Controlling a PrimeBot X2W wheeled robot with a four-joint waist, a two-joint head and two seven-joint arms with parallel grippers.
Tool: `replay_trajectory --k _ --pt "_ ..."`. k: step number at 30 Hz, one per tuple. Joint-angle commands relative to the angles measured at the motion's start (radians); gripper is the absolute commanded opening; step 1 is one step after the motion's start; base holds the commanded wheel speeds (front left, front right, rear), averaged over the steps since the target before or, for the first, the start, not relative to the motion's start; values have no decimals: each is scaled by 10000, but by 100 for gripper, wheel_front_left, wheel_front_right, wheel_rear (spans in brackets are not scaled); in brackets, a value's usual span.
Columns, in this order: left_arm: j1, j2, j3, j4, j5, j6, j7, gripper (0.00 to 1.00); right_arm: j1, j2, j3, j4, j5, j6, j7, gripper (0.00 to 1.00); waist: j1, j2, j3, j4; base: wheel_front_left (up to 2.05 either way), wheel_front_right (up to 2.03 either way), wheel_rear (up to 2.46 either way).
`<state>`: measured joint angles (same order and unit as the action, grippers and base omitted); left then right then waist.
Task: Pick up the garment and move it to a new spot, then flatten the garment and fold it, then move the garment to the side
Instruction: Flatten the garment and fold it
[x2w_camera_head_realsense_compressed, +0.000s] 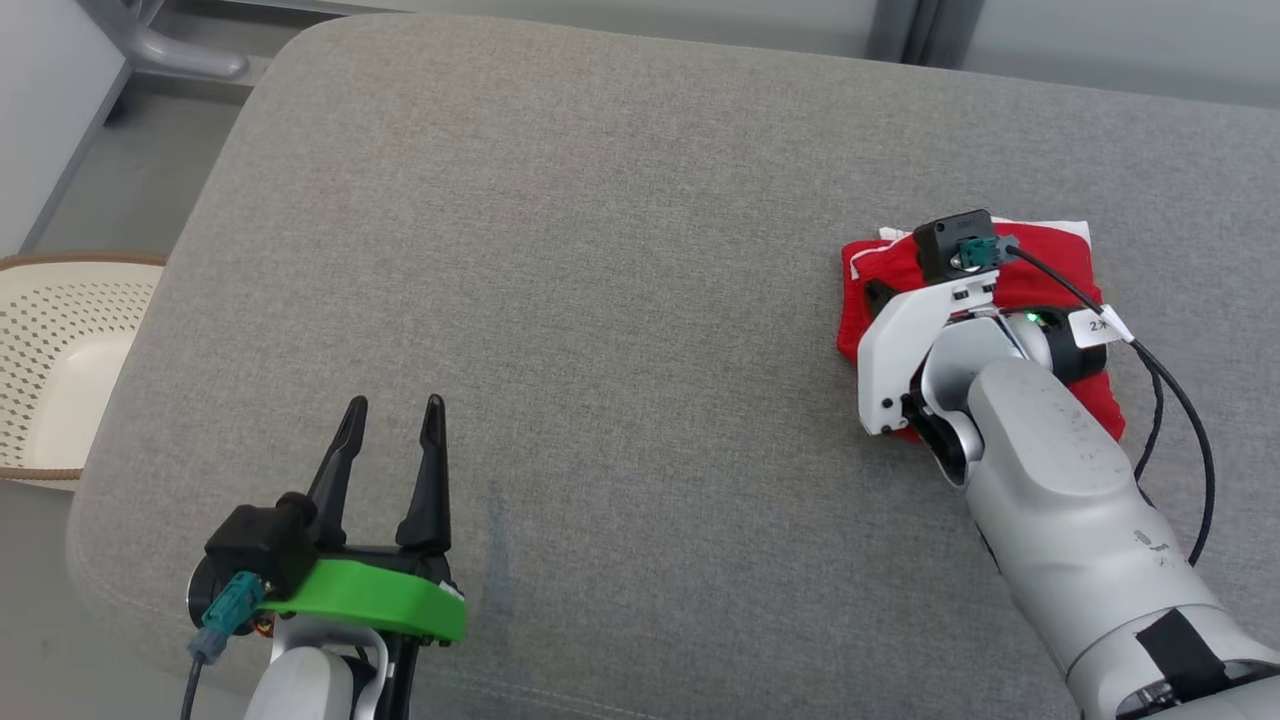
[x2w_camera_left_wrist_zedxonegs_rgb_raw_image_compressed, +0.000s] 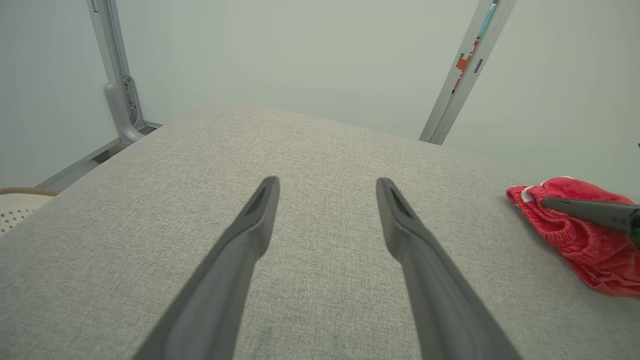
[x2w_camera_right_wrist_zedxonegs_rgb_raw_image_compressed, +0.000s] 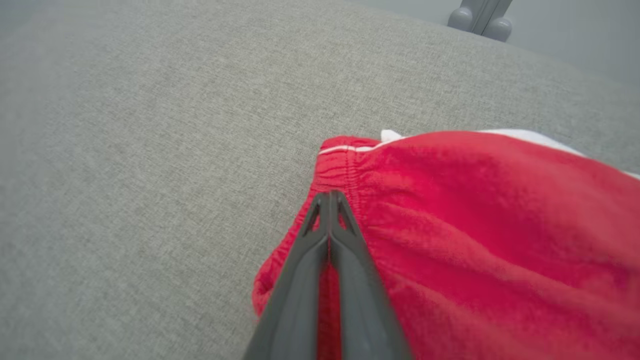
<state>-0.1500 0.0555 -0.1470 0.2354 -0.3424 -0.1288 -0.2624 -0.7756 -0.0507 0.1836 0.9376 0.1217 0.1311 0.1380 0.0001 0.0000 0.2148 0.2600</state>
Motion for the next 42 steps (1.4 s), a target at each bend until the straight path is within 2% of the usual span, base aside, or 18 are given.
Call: replay_trajectory --k 1,9,13,14,15,16,19,23,28,31,36,42 --pt "-137 -3 20 42 -27 -25 -25 100 -113 -5 302 78 519 -10 -132 0 -1 0 4 30 0 0 0" --pt "-13 24 325 26 73 -25 -25 100 -313 -17 1834 -435 2546 -10 -1040 0 -1 0 -276 -308 0 0 0" --pt "160 46 437 -17 125 -26 -25 100 -89 -16 2013 -973 2961 -10 -1980 0 -1 0 -589 -580 0 0 0" --pt "213 54 478 -30 148 -26 -25 100 8 -21 1952 -1075 2936 -10 -2213 23 -1 0 -671 -653 0 0 0" --pt "272 60 533 -60 165 -26 -27 100 157 -38 1835 -1208 2780 -10 -2527 80 -1 0 -773 -744 0 0 0" --pt "320 72 583 -86 164 -26 -27 100 298 -89 1690 -1333 2662 -10 -2786 100 -1 0 -858 -820 0 0 0" --pt "538 120 702 -133 188 -26 -27 100 895 -319 1019 -1925 2171 -10 -3442 100 -1 0 -1144 -1098 0 0 0" --pt "785 141 851 -198 260 -21 -25 100 2128 -577 34 -3070 1248 -10 -3713 100 -1 0 -1433 -1475 0 0 0" --pt "968 157 1024 -295 326 -10 -25 100 3812 -615 -1052 -4954 419 -10 -3517 100 -1 0 -1684 -1925 0 0 0" --pt "1025 150 1091 -343 362 -9 -25 100 4774 -604 -1527 -6028 82 -10 -3024 100 -1 0 -1819 -2175 0 0 0" --pt "1080 122 1135 -421 447 13 -25 100 5865 -625 -1801 -7425 -195 -10 -2511 100 -1 0 -1989 -2526 0 0 0" --pt "1119 154 1071 -234 524 10 -25 100 6640 -856 -1680 -8111 -326 -10 -2379 100 -1 0 -2147 -2730 0 0 0"
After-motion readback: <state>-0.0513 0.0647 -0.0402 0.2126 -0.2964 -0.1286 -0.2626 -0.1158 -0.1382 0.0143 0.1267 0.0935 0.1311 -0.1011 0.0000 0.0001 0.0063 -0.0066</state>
